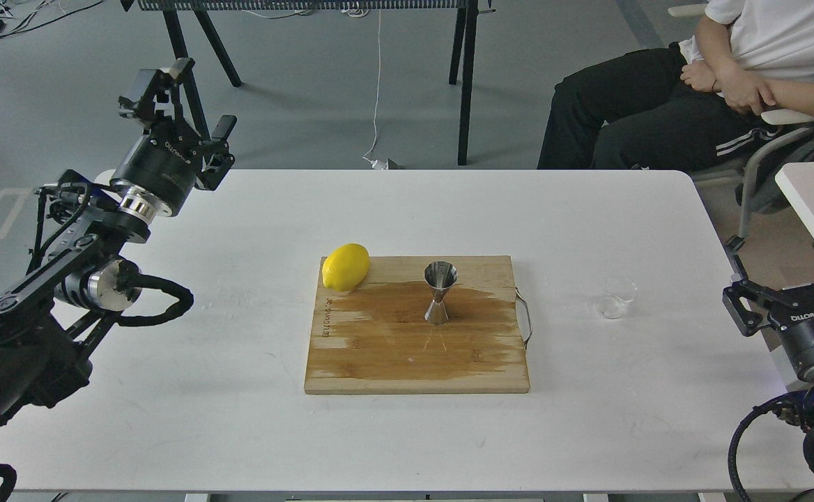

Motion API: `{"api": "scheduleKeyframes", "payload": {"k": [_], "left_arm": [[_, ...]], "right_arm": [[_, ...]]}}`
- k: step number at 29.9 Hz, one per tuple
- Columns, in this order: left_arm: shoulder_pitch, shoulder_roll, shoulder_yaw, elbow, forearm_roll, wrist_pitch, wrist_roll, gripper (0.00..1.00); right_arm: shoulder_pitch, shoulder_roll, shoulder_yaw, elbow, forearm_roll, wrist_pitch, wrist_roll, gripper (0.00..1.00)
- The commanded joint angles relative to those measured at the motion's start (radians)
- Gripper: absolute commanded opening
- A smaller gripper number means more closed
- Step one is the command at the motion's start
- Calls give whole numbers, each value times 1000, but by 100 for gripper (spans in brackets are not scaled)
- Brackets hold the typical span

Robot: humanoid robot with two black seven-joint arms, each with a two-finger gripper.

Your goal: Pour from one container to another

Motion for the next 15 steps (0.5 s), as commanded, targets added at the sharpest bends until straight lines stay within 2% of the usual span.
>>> {"api": "scheduleKeyframes", "payload": {"k": [1, 9, 15], "left_arm": [[-29, -23, -6, 118, -177, -92, 13, 100], [-33, -27, -7, 138, -214, -115, 13, 100], [-39, -27, -9, 138, -216, -101, 11, 100]], "right_arm": [[-7, 3, -47, 8, 87, -53, -21, 100], [61, 54, -63, 39, 129, -370, -64, 100], [110, 117, -103, 25, 121, -459, -75, 100]]}}
